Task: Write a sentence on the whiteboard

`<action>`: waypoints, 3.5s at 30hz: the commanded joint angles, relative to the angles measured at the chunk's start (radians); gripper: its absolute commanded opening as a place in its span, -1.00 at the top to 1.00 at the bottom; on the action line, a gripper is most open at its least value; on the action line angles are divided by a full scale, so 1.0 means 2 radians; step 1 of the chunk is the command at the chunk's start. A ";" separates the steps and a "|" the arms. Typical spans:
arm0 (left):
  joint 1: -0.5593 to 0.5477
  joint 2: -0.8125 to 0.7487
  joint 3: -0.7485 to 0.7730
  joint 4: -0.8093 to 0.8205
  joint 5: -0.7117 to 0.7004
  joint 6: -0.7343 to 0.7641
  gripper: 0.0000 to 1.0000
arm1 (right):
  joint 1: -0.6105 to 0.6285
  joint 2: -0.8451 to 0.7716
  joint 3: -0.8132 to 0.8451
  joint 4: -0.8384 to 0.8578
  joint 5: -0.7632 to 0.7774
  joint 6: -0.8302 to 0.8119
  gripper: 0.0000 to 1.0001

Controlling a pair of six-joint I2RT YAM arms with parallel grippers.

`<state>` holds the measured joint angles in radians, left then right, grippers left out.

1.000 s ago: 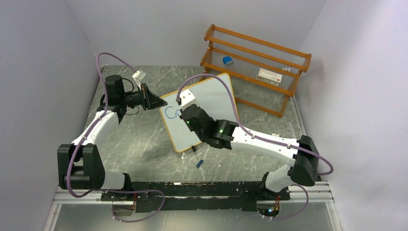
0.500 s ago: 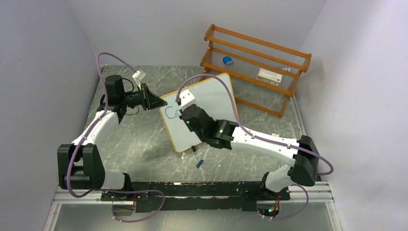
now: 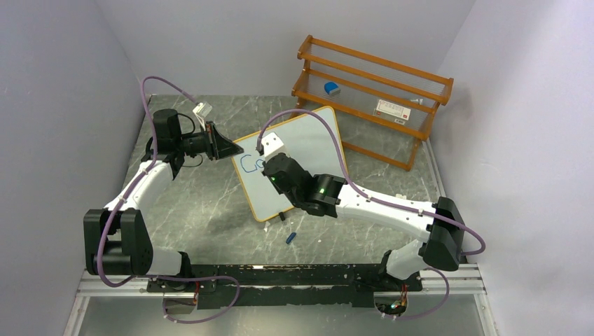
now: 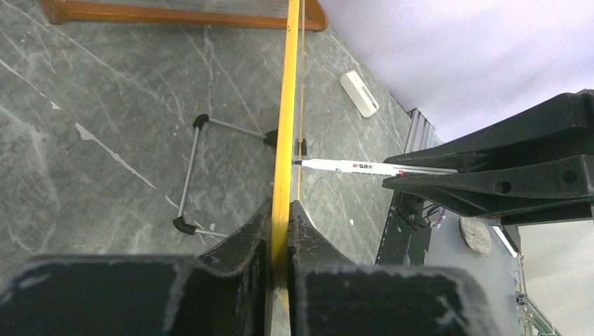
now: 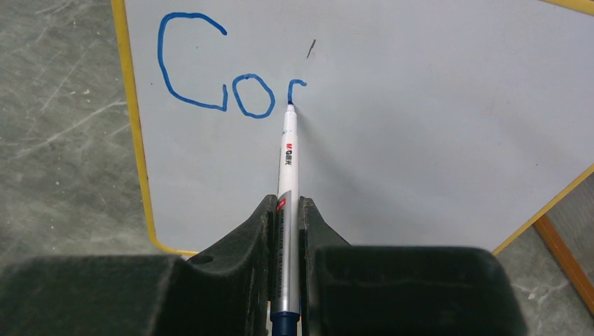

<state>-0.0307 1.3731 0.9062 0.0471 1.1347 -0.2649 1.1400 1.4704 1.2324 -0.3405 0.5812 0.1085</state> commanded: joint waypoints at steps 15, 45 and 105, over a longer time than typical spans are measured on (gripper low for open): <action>-0.011 0.009 0.004 -0.022 0.003 0.015 0.90 | -0.004 -0.012 -0.012 -0.023 0.026 0.008 1.00; -0.012 0.008 0.004 -0.023 0.004 0.015 0.90 | -0.013 -0.023 -0.021 0.049 0.037 -0.001 1.00; -0.012 0.011 0.006 -0.036 0.001 0.020 0.90 | -0.042 -0.065 -0.057 0.047 -0.023 0.016 1.00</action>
<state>-0.0307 1.3739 0.9100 0.0341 1.1358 -0.2565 1.0595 1.3567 1.1271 -0.2920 0.5667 0.1352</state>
